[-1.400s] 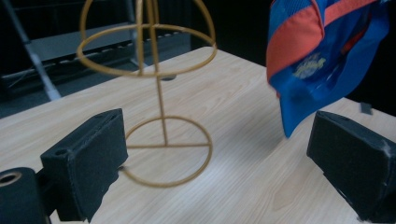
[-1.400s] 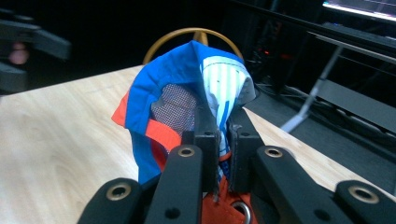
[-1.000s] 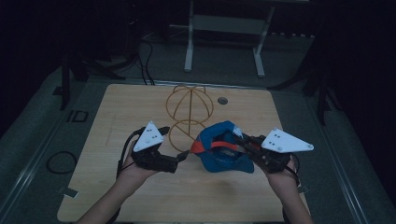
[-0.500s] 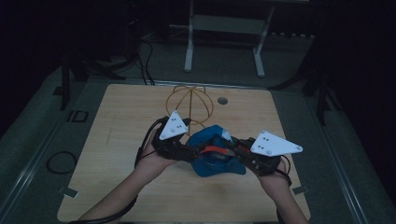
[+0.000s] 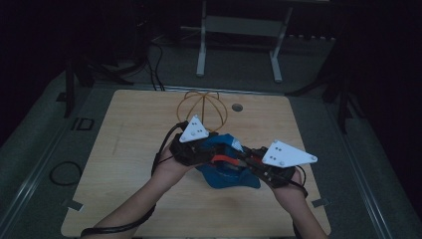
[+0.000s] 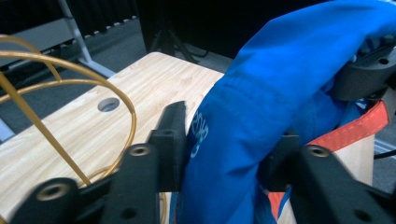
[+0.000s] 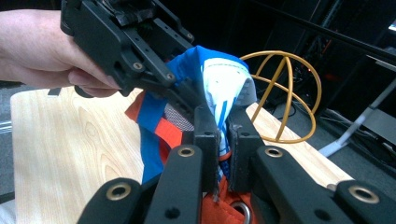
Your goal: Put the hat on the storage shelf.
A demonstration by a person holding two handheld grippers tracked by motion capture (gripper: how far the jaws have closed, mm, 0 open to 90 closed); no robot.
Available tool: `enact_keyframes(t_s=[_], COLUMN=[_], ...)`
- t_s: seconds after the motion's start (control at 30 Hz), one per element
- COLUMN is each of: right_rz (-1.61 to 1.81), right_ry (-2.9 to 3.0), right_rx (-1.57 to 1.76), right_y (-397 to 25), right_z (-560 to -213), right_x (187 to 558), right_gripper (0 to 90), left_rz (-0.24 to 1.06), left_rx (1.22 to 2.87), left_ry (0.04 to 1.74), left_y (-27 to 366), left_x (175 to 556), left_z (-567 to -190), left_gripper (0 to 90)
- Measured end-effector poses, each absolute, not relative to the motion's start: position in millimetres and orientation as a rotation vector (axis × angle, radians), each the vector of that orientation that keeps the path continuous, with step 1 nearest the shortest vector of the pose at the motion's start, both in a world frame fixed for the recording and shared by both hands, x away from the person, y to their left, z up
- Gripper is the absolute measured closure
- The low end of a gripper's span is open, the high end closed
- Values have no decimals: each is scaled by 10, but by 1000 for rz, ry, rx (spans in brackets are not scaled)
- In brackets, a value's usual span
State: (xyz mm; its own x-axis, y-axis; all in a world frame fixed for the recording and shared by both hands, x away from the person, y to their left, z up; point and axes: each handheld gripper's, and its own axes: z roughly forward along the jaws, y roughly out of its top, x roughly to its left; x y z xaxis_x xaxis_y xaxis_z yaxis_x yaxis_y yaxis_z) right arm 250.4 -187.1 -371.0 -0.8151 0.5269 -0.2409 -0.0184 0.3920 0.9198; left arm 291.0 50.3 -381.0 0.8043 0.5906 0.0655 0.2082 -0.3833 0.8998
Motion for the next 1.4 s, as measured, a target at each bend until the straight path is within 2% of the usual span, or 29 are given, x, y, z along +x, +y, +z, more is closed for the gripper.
enact_keyframes(t_s=[0.03,0.13,0.2,0.5,0.9,1.03,1.2,1.4], right_rz=[1430,1427,1420,1458,1547,1624,1626,1601], right_ry=[2152,2156,2160,2134,2126,2130,2103,2146], right_rx=[436,438,436,485,401,401,406,402], right_y=[-1874,-1869,-1866,-1970,-2177,-2267,-2355,-2276], right_z=[-3712,-3724,-3732,-3737,-3595,-3558,-3511,-3572], right_x=[2503,2495,2493,2435,2136,2141,2148,2195], right_gripper=[847,846,846,826,613,576,577,563], left_rz=[475,471,497,584,618,570,532,462], left_rx=[1970,1987,1984,1918,1840,1846,1833,1783], left_ry=[592,584,587,527,281,228,195,99], left_y=[478,411,375,331,517,610,713,809], left_x=[2907,2903,2899,2821,2706,2719,2745,2763], left_z=[-3810,-3814,-3813,-3718,-3558,-3548,-3570,-3594], left_gripper=[702,865,884,894,892,892,892,891])
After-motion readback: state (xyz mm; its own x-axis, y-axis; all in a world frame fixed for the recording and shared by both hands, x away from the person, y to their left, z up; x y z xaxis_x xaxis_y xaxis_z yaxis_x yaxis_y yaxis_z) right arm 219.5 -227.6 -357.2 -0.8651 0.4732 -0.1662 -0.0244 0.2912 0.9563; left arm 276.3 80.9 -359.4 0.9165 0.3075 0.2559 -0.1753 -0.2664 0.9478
